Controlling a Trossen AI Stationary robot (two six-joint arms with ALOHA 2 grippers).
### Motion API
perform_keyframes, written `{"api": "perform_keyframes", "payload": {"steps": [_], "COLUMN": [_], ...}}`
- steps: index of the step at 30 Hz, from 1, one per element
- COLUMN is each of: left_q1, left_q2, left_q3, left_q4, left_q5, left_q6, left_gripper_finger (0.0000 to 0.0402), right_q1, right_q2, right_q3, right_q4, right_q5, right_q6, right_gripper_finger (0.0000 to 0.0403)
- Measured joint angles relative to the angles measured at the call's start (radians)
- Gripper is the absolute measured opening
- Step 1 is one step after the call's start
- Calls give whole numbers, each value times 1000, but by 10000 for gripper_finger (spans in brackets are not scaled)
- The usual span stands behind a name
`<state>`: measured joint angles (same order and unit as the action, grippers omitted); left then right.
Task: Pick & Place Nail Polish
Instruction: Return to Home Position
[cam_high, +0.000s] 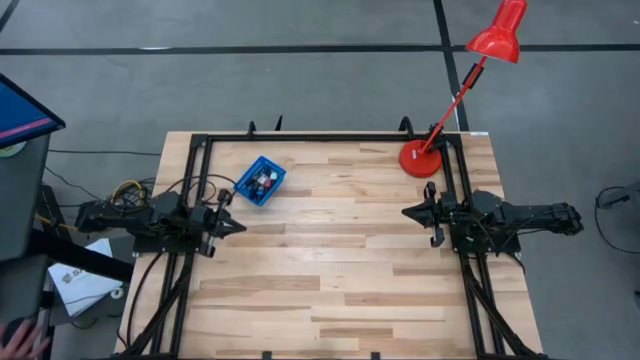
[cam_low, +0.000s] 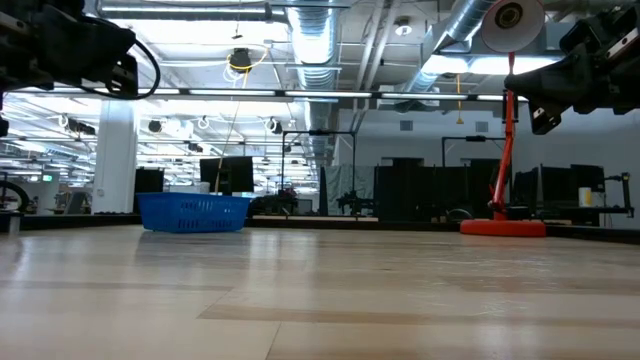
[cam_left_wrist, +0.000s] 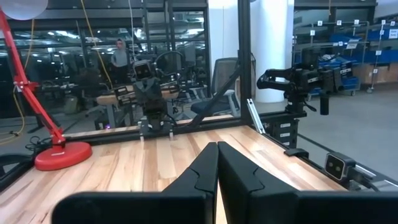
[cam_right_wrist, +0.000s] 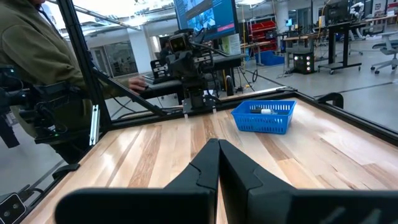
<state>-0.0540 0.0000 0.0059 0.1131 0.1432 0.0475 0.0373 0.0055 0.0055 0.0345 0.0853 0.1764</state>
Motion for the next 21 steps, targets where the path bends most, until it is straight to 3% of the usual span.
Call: {"api": "perform_keyframes", "payload": {"steps": [21], "left_q1": [24], "left_q2": [0], "left_q3": [0], "left_q4": [1], "left_q5": [0], "left_q6": [0], "left_gripper_finger": [2], "right_q1": [0], "right_q2": [0], "right_q3": [0], "right_q4": [0], "right_q5": [0], "right_q6": [0], "right_gripper_finger": [0]}}
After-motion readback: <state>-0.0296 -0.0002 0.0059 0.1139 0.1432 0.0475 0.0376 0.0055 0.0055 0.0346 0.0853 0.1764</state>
